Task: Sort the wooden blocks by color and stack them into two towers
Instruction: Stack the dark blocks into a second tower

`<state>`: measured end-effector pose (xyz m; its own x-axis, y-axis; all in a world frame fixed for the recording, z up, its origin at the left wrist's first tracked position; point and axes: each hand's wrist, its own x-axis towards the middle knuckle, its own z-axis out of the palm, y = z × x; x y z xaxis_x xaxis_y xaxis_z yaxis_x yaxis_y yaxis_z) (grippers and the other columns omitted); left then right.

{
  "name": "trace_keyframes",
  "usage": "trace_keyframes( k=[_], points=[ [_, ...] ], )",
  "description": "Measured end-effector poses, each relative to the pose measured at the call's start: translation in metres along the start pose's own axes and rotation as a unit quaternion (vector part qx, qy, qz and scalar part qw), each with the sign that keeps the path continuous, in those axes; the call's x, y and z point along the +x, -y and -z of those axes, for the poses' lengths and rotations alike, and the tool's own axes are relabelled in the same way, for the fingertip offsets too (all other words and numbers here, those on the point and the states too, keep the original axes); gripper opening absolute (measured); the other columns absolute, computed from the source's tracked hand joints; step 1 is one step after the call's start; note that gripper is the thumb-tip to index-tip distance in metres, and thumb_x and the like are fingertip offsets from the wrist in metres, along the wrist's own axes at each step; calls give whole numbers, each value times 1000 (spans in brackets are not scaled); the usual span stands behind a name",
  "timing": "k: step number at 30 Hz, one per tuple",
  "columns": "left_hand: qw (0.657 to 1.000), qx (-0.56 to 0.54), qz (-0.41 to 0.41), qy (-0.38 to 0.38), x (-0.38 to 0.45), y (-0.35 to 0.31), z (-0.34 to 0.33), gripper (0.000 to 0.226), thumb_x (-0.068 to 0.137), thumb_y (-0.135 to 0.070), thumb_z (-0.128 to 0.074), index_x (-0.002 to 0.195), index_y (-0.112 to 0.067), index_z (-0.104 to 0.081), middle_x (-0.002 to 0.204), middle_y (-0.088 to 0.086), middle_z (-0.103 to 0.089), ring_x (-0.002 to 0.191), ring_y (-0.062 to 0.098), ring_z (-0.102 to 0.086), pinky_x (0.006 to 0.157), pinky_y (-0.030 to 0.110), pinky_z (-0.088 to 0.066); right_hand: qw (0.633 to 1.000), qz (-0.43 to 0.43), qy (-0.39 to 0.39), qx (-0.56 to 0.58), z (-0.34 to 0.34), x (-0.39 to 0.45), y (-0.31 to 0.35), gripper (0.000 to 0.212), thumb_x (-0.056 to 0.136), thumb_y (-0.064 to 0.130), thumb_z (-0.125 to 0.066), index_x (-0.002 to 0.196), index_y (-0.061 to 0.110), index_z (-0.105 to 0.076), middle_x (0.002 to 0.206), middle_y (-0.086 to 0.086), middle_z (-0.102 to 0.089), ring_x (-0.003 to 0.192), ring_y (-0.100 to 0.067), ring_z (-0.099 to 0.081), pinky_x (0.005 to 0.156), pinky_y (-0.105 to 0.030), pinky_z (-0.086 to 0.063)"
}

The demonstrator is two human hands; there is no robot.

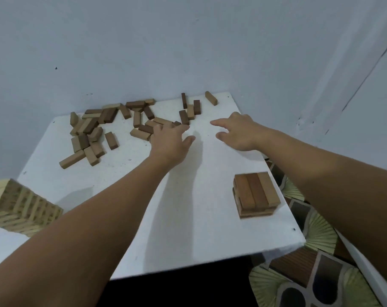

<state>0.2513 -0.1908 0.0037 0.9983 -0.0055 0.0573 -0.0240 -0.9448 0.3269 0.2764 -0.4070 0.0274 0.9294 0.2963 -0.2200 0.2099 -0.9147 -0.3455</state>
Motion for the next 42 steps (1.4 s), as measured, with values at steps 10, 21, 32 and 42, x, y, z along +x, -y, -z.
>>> trace_keyframes(
  k=[10,21,32,42],
  points=[
    [990,135,-31,-11,95,-11,-25,39,106,-27,-43,144,-25,-50,138,1,-51,127,33,-35,109,49,-24,998,-18,-66,-15,1,109,-9,71,103,28,-47,161,42,-10,160,-10,-27,143,-38,-26,112,-50,-31],
    [991,123,-54,-14,109,-4,-30,31,107,-34,-41,131,-42,-59,133,-5,-47,129,30,-33,114,52,-14,991,22,-110,-72,-12,140,-15,51,105,41,-41,154,49,-37,147,1,-43,134,-29,-36,117,-47,-21],
    [980,172,-97,18,92,-9,-13,33,108,-30,-44,130,-44,-64,117,-9,-54,129,28,-35,119,59,1,991,27,-93,-97,-7,104,9,40,107,36,-43,144,49,-52,141,4,-47,136,-28,-37,123,-57,-1],
    [957,248,-142,40,10,-4,4,36,108,-37,-41,139,-42,-58,127,-7,-58,138,30,-34,117,60,2,992,12,2,-124,-12,33,38,42,103,45,-51,144,55,-49,148,8,-43,141,-27,-33,121,-60,4]
  ],
)
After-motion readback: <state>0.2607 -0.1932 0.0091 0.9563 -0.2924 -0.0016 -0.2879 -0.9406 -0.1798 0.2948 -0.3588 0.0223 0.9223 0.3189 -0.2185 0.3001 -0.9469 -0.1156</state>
